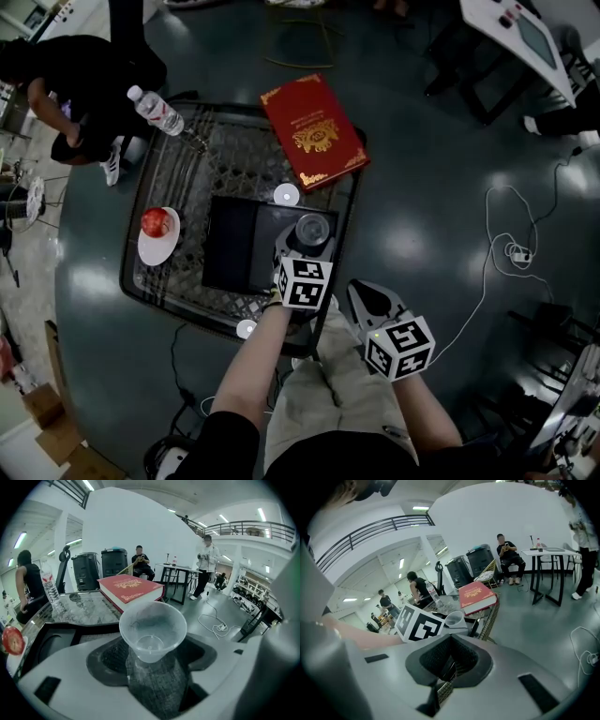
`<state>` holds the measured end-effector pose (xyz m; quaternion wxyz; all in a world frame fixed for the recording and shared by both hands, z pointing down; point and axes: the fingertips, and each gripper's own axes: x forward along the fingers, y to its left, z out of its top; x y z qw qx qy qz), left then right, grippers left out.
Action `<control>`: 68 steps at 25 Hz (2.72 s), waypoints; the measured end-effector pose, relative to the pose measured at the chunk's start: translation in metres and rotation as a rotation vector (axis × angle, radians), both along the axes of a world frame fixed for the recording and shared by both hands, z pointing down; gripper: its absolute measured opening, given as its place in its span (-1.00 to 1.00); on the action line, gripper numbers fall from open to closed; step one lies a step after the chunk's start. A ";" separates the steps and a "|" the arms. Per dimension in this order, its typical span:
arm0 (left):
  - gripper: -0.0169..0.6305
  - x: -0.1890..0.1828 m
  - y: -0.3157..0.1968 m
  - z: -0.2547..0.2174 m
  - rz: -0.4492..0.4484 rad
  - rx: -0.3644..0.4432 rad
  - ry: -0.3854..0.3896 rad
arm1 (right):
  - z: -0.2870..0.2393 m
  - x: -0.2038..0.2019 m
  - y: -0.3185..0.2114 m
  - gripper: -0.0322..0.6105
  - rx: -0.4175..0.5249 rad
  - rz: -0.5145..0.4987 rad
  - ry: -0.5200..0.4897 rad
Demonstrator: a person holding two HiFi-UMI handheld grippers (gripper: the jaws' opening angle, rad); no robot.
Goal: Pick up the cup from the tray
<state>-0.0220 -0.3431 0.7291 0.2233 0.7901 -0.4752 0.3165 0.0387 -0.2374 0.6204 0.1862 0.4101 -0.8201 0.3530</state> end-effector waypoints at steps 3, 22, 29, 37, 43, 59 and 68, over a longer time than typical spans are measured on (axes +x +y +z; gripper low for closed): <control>-0.03 -0.002 -0.003 0.003 -0.015 0.000 -0.014 | 0.001 0.002 0.001 -0.87 -0.002 0.006 0.001; -0.07 -0.019 0.025 -0.039 -0.066 0.010 0.029 | -0.027 -0.006 0.013 -0.87 0.063 -0.008 0.004; -0.07 -0.024 0.048 -0.065 -0.070 0.028 0.034 | -0.044 -0.009 0.028 -0.87 0.094 -0.016 0.011; -0.07 -0.029 0.073 -0.096 -0.071 0.052 0.041 | -0.059 -0.014 0.042 -0.87 0.132 -0.033 0.024; -0.07 -0.034 0.090 -0.119 -0.091 0.076 0.059 | -0.072 -0.015 0.051 -0.87 0.161 -0.040 0.032; -0.07 -0.047 0.156 -0.165 -0.115 0.095 0.105 | -0.092 -0.028 0.077 -0.87 0.229 -0.106 0.046; -0.07 -0.061 0.187 -0.171 -0.175 0.099 0.125 | -0.098 -0.039 0.089 -0.87 0.264 -0.171 0.058</control>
